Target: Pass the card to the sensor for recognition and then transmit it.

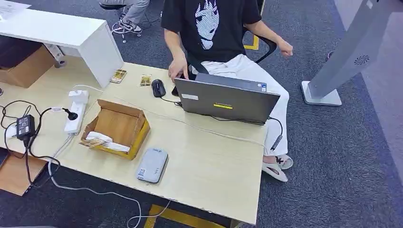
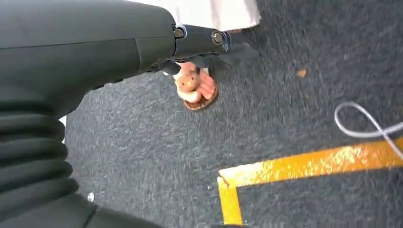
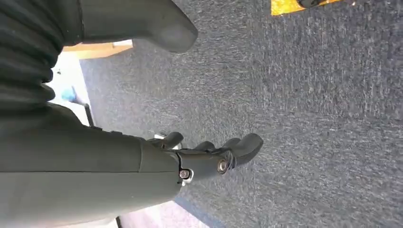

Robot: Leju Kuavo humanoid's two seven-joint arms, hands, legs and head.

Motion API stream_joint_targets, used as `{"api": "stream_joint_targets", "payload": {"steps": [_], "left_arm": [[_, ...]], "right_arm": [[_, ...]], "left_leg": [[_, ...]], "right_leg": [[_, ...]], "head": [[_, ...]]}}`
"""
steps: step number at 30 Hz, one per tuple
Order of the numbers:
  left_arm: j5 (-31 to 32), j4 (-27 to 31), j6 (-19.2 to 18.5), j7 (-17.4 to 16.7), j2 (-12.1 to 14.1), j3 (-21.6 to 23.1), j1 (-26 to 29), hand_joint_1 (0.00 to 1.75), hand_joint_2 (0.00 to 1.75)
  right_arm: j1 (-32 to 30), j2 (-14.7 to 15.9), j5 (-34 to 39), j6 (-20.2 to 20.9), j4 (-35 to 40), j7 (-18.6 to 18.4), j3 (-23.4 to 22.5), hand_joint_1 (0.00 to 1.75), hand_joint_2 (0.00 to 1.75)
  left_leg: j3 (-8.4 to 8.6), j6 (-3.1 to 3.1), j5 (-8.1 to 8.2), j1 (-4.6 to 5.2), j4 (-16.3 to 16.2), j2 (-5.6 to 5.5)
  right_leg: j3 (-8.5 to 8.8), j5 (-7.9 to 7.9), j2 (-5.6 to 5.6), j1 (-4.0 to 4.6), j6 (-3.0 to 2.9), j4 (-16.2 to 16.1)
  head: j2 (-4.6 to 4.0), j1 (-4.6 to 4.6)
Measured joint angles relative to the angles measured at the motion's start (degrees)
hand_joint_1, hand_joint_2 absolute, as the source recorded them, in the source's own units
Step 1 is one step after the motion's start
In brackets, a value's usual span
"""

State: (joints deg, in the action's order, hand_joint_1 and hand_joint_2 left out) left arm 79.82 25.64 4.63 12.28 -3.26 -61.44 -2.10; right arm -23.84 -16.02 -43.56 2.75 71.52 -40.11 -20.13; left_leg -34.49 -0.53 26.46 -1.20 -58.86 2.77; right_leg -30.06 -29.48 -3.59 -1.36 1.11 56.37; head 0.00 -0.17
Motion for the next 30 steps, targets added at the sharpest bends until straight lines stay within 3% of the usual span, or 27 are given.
{"api": "stream_joint_targets", "payload": {"steps": [5, 9, 10, 22, 23, 30], "left_arm": [[3.9, -1.6, 0.3, -7.9, 0.2, 0.5, -0.1, 0.00, 1.75], [4.4, -2.3, -0.2, -10.0, 0.5, 0.5, -0.2, 0.00, 1.75], [4.4, -2.5, -0.2, -10.4, 0.7, 0.4, -0.3, 0.00, 1.75], [3.5, -2.6, 0.6, -4.9, 0.9, -2.4, -1.0, 0.00, 1.75], [3.5, -2.6, 0.6, -4.9, 0.9, -2.6, -1.1, 0.00, 1.75], [1.1, -2.6, 0.4, -4.5, 0.9, -1.9, -1.0, 0.00, 1.75]], "right_arm": [[-0.1, 0.0, -1.0, -1.3, 1.1, 0.0, -0.2, 0.00, 1.75], [-0.1, 0.0, -1.0, -1.3, 1.5, 0.0, -0.4, 0.00, 1.75], [-0.1, 0.0, -0.9, -1.4, 1.6, 0.0, -0.4, 0.00, 0.00], [0.9, 0.0, 0.9, -3.0, -0.3, 0.0, -1.7, 0.00, 0.00], [0.9, 0.0, 0.9, -3.0, -0.4, 0.0, -1.7, 0.00, 1.75], [1.8, 0.0, 3.1, -3.0, -2.3, 1.3, -1.6, 0.00, 1.75]], "left_leg": [[0.01, 0.00, 0.00, -0.01, 0.0, 0.00], [0.01, 0.00, 0.00, -0.01, 0.0, -0.02], [0.00, 0.00, 0.00, -0.01, 0.0, -0.01], [0.01, 0.00, 0.00, -0.01, 0.0, -0.02], [0.01, 0.00, 0.00, -0.01, 0.0, -0.02], [0.00, 0.00, 0.00, -0.01, 0.0, -0.02]], "right_leg": [[0.01, 0.00, 0.01, 0.01, 0.00, 0.0], [0.02, 0.00, -0.02, 0.02, 0.00, 0.0], [0.02, 0.00, -0.01, 0.02, 0.00, 0.0], [0.02, -0.01, -0.02, 0.02, 0.00, 0.0], [0.02, -0.01, -0.02, 0.02, 0.00, 0.0], [0.02, -0.01, -0.02, 0.02, 0.00, 0.0]], "head": [[0.00, -0.02], [0.00, 0.00], [0.00, -0.02], [0.00, 0.00], [0.00, 0.00], [0.00, 0.00]]}}
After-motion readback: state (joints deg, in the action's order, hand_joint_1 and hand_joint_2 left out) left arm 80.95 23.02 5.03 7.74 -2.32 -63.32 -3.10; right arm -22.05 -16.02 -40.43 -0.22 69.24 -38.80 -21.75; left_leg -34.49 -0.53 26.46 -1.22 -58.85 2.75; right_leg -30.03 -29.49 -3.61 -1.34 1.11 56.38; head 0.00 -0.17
